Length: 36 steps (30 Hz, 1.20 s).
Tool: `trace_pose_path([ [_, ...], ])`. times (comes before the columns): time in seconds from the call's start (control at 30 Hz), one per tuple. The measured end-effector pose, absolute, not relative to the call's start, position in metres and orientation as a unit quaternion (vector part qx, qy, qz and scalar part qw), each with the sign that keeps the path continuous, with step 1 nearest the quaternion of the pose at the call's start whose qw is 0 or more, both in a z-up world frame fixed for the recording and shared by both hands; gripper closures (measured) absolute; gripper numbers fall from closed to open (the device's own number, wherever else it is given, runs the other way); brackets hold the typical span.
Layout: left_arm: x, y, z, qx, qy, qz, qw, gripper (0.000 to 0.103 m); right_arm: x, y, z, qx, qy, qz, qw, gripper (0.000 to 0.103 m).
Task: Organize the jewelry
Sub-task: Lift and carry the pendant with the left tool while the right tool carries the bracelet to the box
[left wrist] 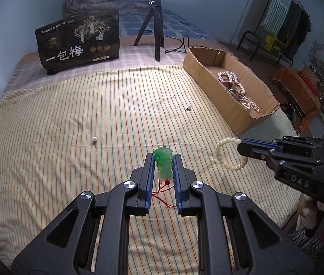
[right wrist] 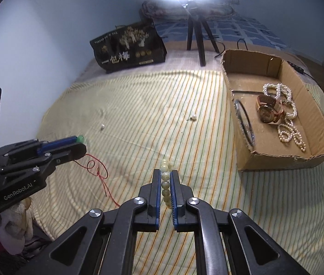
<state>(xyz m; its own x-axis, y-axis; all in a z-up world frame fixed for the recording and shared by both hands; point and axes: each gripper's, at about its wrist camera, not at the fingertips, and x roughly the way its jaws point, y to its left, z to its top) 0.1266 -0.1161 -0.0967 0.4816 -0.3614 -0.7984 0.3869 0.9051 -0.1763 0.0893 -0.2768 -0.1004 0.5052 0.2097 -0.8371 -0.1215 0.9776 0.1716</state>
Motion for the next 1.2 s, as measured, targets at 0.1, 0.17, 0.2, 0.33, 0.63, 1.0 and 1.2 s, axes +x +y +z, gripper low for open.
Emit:
trace_pose_path([
  [0.1,0.122,-0.117,-0.088,0.017,0.454,-0.219,0.863,0.089,0.086,-0.279,-0.093,0.043,0.481,0.094,0.871,0.098],
  [0.17,0.119,-0.118,-0.080,0.017,0.447,-0.222,0.866,0.089,0.084,-0.281,-0.085,0.045,0.474,0.095,0.874,0.098],
  [0.2,0.119,-0.118,-0.076,0.014,0.445,-0.223,0.867,0.089,0.082,-0.283,-0.080,0.046,0.469,0.095,0.877,0.098],
  [0.33,0.122,-0.121,-0.062,0.005,0.437,-0.229,0.870,0.089,0.076,-0.290,-0.058,0.043,0.448,0.094,0.888,0.098],
  [0.63,0.141,-0.143,-0.037,0.005,0.424,-0.242,0.873,0.089,0.070,-0.333,-0.021,0.079,0.411,0.063,0.906,0.098],
  [1.0,0.179,-0.194,-0.002,0.014,0.399,-0.266,0.877,0.089,0.083,-0.382,-0.002,0.101,0.388,0.029,0.916,0.098],
  [1.2,0.208,-0.225,0.010,0.024,0.389,-0.277,0.878,0.089,0.092,-0.392,-0.007,0.099,0.394,0.020,0.913,0.098],
])
